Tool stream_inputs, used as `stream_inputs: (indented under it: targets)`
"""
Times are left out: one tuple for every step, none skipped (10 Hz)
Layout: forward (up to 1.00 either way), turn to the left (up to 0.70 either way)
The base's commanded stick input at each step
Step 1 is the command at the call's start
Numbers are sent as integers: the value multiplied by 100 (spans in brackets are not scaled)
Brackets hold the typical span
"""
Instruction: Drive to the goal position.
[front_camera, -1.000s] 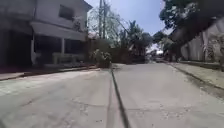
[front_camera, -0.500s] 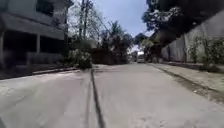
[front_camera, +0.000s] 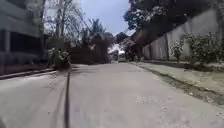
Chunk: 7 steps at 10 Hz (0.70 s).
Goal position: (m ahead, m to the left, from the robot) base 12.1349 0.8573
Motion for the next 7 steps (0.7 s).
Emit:
stream_inputs:
  targets:
    - [100, 1]
    - [100, 1]
    - [100, 1]
    - [100, 1]
    - [100, 1]
    - [100, 1]
    - [100, 1]
